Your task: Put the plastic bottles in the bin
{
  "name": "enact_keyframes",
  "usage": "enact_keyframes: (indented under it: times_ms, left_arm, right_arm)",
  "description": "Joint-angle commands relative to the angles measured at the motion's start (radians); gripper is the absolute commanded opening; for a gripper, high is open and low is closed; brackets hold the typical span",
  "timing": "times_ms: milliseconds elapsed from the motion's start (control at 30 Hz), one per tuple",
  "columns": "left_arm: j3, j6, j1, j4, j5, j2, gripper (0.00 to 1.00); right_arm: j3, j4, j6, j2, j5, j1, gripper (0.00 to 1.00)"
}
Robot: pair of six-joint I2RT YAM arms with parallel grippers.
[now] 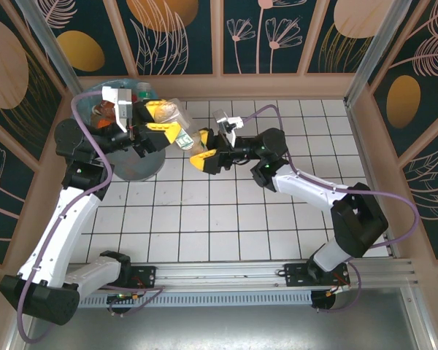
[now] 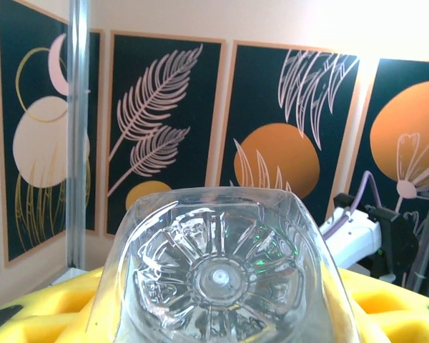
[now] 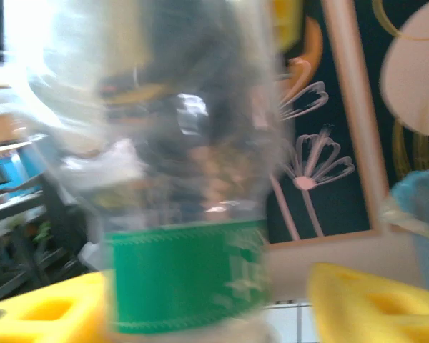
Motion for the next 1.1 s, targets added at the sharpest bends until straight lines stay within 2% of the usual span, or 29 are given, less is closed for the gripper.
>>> enact_keyframes:
  times_ms: [0,133,167,200,300,400,567,667,767,833,1067]
  left_arm:
    - [0.018,-0.009,-0.008,0.005,-0.104,-0.049,0.38]
    - [0.082,0.038,-0.008,-0.16,-0.265,-0.058,0.29]
    - [0.11,0.059,-0.008,-0.23,-0.33,-0.057,0.27]
    - [0.136,0.079,-0.008,-0.301,-0.415,-0.053,0.21]
    - [0.205,0.111,-0.009,-0.486,-0.696,-0.038,0.09]
    - [0.256,0.15,-0.007,-0.616,-0.921,-0.015,0.05]
    - [0.288,0.178,-0.003,-0.702,-1.15,0.014,0.04]
    - [0.314,0.166,0.04,-0.753,-1.177,0.053,0.02]
    - [0.317,0.082,0.158,-0.778,-1.046,0.092,0.01]
    - [0.291,0.038,0.217,-0.778,-1.0,0.104,0.01]
    - [0.213,0.06,0.302,-0.765,-1.051,0.105,0.01]
  right_arm:
    - [-0.019,-0.241,-0.153,-0.072,0.241,-0.01,0.99]
    - [-0.061,-0.397,-0.246,-0.15,0.515,-0.008,0.99]
    - [-0.076,-0.403,-0.259,-0.167,0.559,-0.007,0.99]
    - [-0.092,-0.405,-0.27,-0.184,0.594,-0.007,0.99]
    - [-0.109,-0.434,-0.302,-0.215,0.643,-0.004,0.99]
    - [-0.104,-0.479,-0.331,-0.224,0.673,0.002,0.99]
    - [-0.112,-0.545,-0.386,-0.244,0.756,0.026,0.99]
    - [-0.138,-0.552,-0.398,-0.261,0.791,0.03,0.99]
    - [-0.146,-0.57,-0.417,-0.273,0.809,0.03,0.99]
    - [-0.143,-0.59,-0.432,-0.281,0.823,0.03,0.99]
    - [-0.166,-0.632,-0.474,-0.32,0.853,0.03,0.99]
